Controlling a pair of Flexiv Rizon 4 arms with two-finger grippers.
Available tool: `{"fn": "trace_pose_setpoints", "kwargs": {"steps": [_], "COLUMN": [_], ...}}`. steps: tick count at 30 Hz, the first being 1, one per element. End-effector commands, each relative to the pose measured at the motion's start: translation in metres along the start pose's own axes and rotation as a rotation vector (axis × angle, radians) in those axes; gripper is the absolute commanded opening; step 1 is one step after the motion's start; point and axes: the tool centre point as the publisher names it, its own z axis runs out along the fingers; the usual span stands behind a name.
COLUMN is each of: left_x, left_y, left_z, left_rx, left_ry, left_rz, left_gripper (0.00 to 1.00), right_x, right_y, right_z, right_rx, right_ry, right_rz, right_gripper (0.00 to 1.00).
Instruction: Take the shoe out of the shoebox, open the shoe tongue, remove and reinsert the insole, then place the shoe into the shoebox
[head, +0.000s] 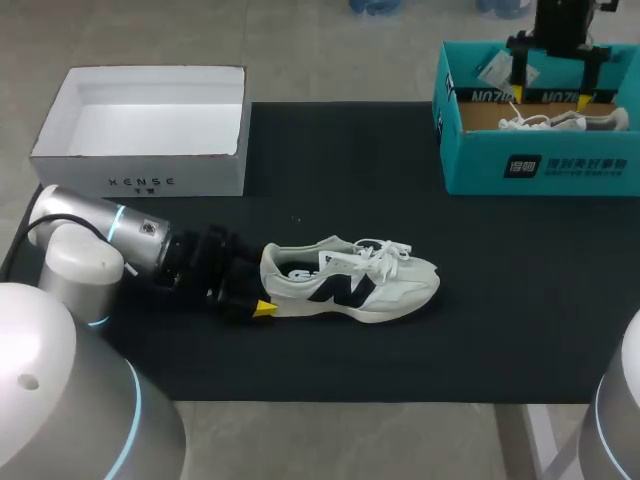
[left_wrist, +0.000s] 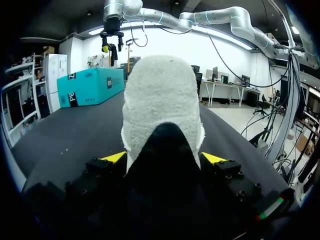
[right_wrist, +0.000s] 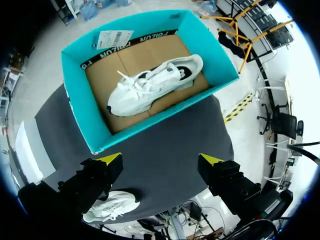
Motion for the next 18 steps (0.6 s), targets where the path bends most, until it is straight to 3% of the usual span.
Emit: {"fn": "trace_pose_setpoints", "kwargs": {"steps": [1, 5, 8, 18], "left_x": [0.0, 0.0, 0.0, 0.0], "left_y": [0.004, 0.004, 0.004, 0.004], "left_z": [0.004, 0.004, 0.004, 0.004], "left_rx": [-0.002, -0.002, -0.002, -0.002], "left_ry": [0.001, 0.001, 0.001, 0.001], "left_rz": [-0.001, -0.001, -0.001, -0.001], "left_gripper": [0.0, 0.0, 0.0, 0.0], "right_x": [0.026, 0.048, 0.058, 0.058], "right_y": [-0.053, -0.083, -0.098, -0.098], "right_z": [0.02, 0.032, 0.039, 0.039], "right_rx": [-0.018, -0.003, 0.027, 0.027], "right_ry": [0.027, 0.06, 0.025, 0.025], "right_rz": [0.003, -0.01, 0.013, 0.013], "right_gripper": [1.0, 1.0, 1.0, 1.0]}}
